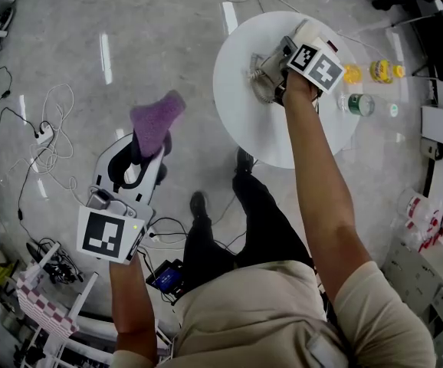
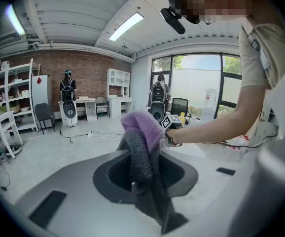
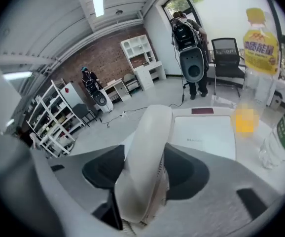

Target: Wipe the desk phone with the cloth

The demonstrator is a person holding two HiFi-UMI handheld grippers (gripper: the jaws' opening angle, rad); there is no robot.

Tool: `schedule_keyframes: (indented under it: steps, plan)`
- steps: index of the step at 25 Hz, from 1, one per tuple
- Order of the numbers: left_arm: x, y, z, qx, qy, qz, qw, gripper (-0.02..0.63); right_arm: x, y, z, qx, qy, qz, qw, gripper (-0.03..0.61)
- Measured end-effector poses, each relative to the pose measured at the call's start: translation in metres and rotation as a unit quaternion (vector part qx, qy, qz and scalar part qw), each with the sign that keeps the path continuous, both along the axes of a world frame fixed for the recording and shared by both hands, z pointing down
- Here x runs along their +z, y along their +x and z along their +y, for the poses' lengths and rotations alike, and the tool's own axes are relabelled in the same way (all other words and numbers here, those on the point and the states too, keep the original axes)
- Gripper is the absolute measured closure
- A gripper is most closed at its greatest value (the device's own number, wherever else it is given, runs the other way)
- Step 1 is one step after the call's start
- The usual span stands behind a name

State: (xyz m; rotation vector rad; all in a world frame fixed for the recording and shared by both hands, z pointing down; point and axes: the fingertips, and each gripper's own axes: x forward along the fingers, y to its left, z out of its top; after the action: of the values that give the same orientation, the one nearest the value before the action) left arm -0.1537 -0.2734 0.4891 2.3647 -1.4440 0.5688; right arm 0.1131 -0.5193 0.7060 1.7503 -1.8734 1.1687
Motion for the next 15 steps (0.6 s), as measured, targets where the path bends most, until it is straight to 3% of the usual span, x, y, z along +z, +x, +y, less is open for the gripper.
schedule_keyframes:
  steps: [7,15]
  plan:
    - [-0.007,0.001,0.002,0.005,0.005,0.002,1.0000,0.517,-0.009,0.001,0.009,0.008,0.020,-0.130,0.991,0.359]
    - [-0.019,0.016,-0.002,0.023,0.012,0.003,0.9996,0.516,-0.040,0.003,0.033,-0.014,0.063,-0.278,0.958,0.365]
